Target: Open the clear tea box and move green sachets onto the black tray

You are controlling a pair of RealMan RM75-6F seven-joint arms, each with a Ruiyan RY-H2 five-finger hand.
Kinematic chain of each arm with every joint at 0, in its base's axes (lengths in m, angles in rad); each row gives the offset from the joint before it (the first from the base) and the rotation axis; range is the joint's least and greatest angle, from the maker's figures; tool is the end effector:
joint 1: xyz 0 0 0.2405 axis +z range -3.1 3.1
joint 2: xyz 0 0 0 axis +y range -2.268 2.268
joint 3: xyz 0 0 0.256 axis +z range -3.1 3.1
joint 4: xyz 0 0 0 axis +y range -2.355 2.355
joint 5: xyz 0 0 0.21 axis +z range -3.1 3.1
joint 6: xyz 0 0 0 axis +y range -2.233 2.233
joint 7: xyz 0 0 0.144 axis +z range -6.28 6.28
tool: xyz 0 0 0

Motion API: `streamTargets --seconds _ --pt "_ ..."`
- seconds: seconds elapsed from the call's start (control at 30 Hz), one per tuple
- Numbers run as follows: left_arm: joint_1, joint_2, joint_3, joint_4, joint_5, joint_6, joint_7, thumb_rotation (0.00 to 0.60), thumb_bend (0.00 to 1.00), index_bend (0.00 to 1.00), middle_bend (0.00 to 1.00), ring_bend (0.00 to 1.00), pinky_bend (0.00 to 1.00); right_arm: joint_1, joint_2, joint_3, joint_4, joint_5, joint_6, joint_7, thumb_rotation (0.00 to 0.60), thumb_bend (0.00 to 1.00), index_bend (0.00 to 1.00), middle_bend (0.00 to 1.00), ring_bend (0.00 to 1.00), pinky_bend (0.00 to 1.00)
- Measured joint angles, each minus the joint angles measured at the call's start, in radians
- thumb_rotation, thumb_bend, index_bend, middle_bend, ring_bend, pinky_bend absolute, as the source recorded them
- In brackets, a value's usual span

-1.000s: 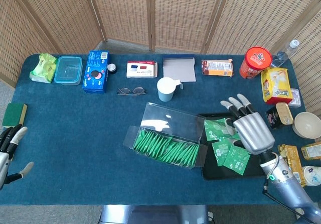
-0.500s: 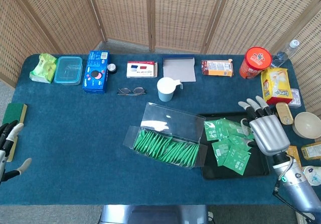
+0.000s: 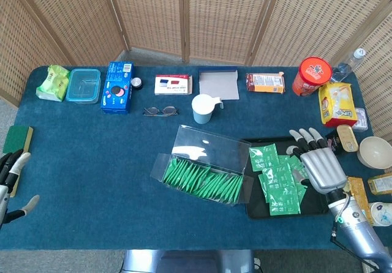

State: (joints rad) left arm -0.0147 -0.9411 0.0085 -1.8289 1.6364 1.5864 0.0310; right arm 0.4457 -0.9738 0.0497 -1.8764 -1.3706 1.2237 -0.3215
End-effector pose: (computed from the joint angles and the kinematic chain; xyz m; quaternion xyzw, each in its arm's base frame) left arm -0.2721 0.1460 0.1933 -0.6090 -0.3704 -0.4092 0.5696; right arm -0.2153 -0.2638 0.1498 0.7266 -0.2983 0.3363 0.5196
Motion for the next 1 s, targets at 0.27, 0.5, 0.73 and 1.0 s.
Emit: streamTargets --seconds 0.27,0.5,0.73,1.0 --pt "0.008 -0.001 0.007 0.013 -0.004 0.002 -0.015 0.6 0.22 0.05 0.04 0.0 0.22 -0.004 -0.004 0.026 -0.027 0.033 0.01 -0.032 0.6 0.32 0.16 0.0 0.0 0.01" --pt "0.016 0.008 0.023 0.005 -0.023 -0.02 -0.006 0.6 0.22 0.05 0.04 0.0 0.22 -0.041 -0.004 0.032 -0.069 0.063 0.065 -0.058 0.6 0.32 0.1 0.0 0.0 0.01" --pt "0.031 0.007 0.043 0.005 -0.039 -0.035 -0.007 0.6 0.22 0.05 0.04 0.0 0.22 -0.129 -0.032 0.009 -0.101 0.062 0.177 -0.072 0.6 0.32 0.1 0.0 0.0 0.01" --pt "0.041 -0.016 0.062 0.01 -0.058 -0.061 0.017 0.6 0.22 0.05 0.04 0.0 0.22 -0.248 -0.093 -0.043 -0.097 0.003 0.309 -0.052 0.6 0.32 0.11 0.0 0.0 0.0"
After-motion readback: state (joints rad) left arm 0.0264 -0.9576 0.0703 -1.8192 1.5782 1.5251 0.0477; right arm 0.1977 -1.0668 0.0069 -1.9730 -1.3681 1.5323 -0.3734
